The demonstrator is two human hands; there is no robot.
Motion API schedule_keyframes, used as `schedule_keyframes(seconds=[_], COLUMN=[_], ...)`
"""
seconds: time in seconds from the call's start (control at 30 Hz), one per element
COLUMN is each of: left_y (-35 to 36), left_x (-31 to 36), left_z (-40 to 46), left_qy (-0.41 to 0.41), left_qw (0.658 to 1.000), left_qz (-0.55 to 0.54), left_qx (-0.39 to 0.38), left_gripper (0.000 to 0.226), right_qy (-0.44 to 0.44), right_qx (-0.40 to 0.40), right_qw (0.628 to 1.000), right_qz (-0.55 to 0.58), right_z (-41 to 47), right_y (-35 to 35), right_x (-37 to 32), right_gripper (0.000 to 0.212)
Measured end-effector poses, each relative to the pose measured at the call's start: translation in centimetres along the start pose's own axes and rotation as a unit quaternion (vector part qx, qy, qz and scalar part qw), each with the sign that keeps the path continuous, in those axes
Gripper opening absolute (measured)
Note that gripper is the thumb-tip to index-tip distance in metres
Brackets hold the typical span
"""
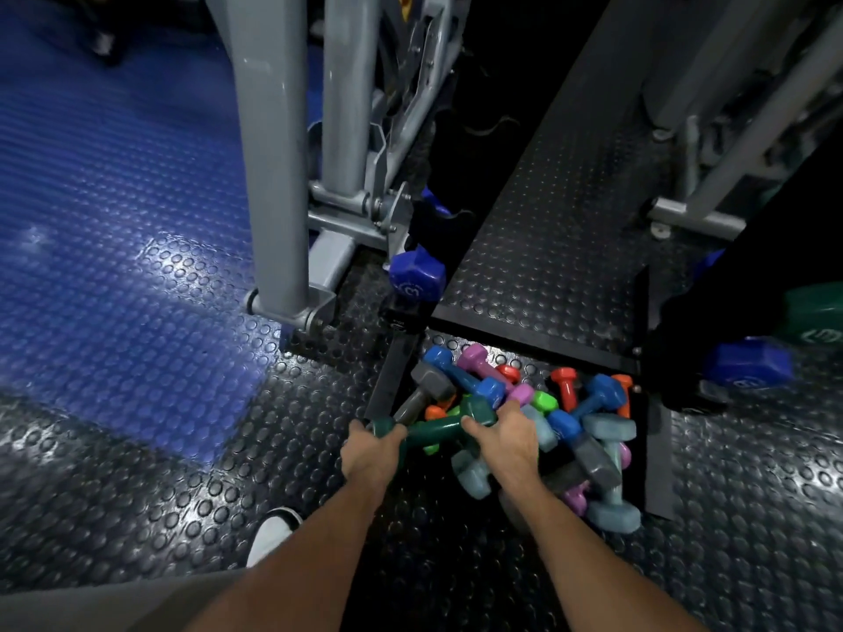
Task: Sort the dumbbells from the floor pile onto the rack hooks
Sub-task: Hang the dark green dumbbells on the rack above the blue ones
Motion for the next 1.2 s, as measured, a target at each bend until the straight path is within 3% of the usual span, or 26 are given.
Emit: schedule_keyframes(seconds=[0.13,0.3,0.43,0.53,0.63,0.7,0.77,0.87,0.97,1.1,1.2], left_y=[-3.8,-10.0,-14.4,-16.9,-18.0,-18.0,-17.6,-16.6,-15.0,-11.9,-10.9], left_x=[8.2,18.2,24.3,27.1,29.3,30.8,32.2,33.6,35.5,37.1,38.6], left_z=[-1.3,-2.1,-1.9,-0.4,1.3,2.2,3.3,5.5,7.2,9.0,9.5], left_qy=[0.127,0.235,0.288,0.306,0.317,0.33,0.338,0.326,0.335,0.332,0.338], left_qw=[0.991,0.967,0.95,0.949,0.945,0.938,0.929,0.923,0.911,0.908,0.904], left_qz=[0.022,0.06,0.072,0.013,-0.063,-0.103,-0.148,-0.203,-0.239,-0.253,-0.261], left_qx=[0.022,0.08,0.098,0.077,0.052,0.03,0.008,0.023,0.019,-0.026,-0.037], left_gripper=[0.039,0.048,0.052,0.052,0.047,0.038,0.045,0.043,0.032,0.027,0.035], right_qy=[0.033,0.009,0.011,0.013,-0.004,-0.026,-0.037,-0.043,-0.05,-0.051,-0.048], right_qx=[0.032,-0.05,-0.158,-0.215,-0.227,-0.238,-0.24,-0.225,-0.195,-0.163,-0.154], right_qw=[0.996,0.967,0.881,0.823,0.833,0.844,0.852,0.855,0.864,0.872,0.867], right_qz=[0.079,0.249,0.446,0.525,0.505,0.48,0.464,0.465,0.461,0.459,0.472], right_z=[-0.4,-1.1,-1.8,-2.2,-2.3,-2.8,-2.9,-2.6,-1.5,-0.3,-0.6], right_y=[-3.1,-4.8,-6.2,-7.1,-6.7,-5.9,-5.0,-4.1,-4.1,-4.2,-3.8], right_x=[-2.6,-7.9,-12.7,-15.6,-18.2,-20.0,-21.3,-23.0,-24.0,-24.5,-25.3], right_gripper=[0.053,0.047,0.048,0.056,0.068,0.061,0.049,0.029,0.035,0.02,0.016])
Point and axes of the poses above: each hand's wrist, its own z-axis towards the middle knuckle, its own y-axis out of the palm, x = y × z, the point moved 8 cm from there along z, towards the middle knuckle, and after that the axes turned 3 degrees about y, right-handed, at the moved point
